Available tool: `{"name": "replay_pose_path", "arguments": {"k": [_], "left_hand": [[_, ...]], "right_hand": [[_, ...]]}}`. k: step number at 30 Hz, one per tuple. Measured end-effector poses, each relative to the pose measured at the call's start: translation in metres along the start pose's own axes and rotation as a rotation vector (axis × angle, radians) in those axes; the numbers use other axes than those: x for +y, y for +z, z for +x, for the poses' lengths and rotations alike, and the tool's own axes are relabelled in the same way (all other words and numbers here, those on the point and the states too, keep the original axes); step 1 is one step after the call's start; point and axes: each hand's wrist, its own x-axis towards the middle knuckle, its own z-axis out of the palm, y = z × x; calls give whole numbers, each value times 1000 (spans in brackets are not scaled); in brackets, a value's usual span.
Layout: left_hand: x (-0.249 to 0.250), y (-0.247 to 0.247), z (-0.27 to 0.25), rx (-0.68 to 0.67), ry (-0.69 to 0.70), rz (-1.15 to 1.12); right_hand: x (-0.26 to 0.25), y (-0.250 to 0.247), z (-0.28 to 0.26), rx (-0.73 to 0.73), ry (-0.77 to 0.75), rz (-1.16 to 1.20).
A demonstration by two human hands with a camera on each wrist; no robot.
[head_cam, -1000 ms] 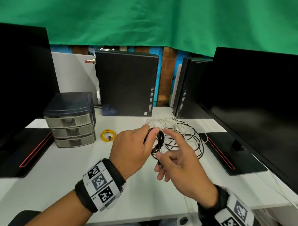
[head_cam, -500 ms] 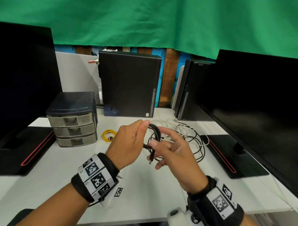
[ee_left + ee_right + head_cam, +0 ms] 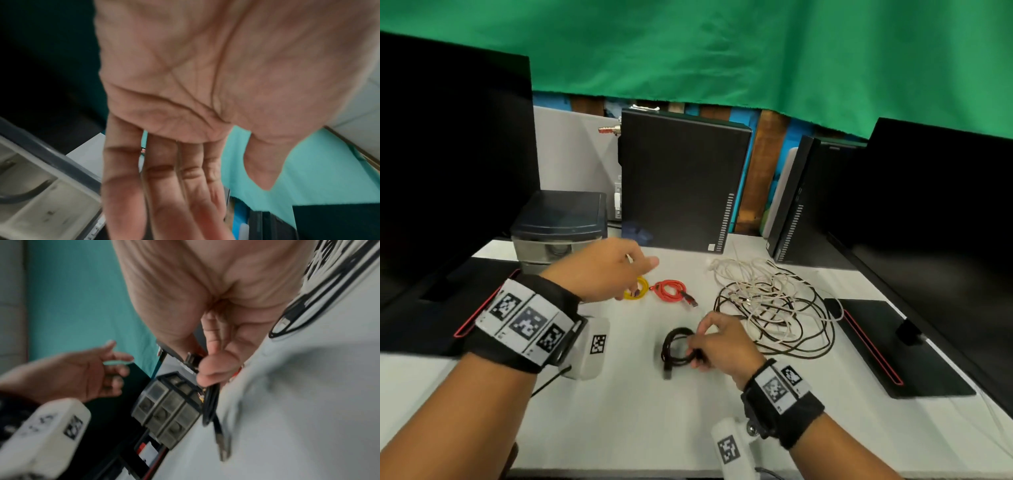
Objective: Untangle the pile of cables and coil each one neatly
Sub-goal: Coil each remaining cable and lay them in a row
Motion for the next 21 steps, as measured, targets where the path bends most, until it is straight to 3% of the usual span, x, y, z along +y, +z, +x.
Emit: {"name": "replay_pose_path", "arguments": {"k": [4, 10, 14, 21], "left_hand": [[-3, -15, 0, 109, 11, -106], [-4, -18, 0, 142, 10, -170], [-6, -17, 2, 151, -6, -155], [6, -4, 0, 107, 22, -111]], "right_hand": [[6, 30, 22, -55, 62, 24], [-2, 59, 40, -78, 59, 34], [11, 48, 27, -106, 40, -113], [6, -4, -24, -118, -52, -147]]}}
